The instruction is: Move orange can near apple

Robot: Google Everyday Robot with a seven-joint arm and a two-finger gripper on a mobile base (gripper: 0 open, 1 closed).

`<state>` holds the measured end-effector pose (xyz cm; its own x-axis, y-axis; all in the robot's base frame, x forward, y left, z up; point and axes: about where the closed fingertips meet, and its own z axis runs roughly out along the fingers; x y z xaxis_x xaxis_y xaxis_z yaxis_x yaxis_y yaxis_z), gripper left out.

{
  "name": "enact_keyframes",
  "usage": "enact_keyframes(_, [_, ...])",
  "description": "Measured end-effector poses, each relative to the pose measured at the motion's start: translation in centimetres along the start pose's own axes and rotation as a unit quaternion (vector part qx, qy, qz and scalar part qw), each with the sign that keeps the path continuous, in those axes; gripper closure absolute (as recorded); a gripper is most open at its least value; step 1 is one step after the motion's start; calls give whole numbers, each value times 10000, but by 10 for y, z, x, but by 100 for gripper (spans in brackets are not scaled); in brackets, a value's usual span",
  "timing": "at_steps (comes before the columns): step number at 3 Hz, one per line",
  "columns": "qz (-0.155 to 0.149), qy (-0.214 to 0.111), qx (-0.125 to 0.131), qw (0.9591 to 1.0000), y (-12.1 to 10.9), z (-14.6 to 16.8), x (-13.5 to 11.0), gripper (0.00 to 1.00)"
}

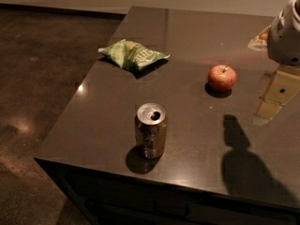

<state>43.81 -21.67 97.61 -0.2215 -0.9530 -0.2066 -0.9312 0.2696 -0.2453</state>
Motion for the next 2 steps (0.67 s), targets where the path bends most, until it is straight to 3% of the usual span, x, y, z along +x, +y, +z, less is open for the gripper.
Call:
enact_keyframes(1, [0, 0, 1, 10000, 0, 0, 0, 0])
enact_keyframes(2, [29, -337, -86, 9994, 5, 5, -16, 0])
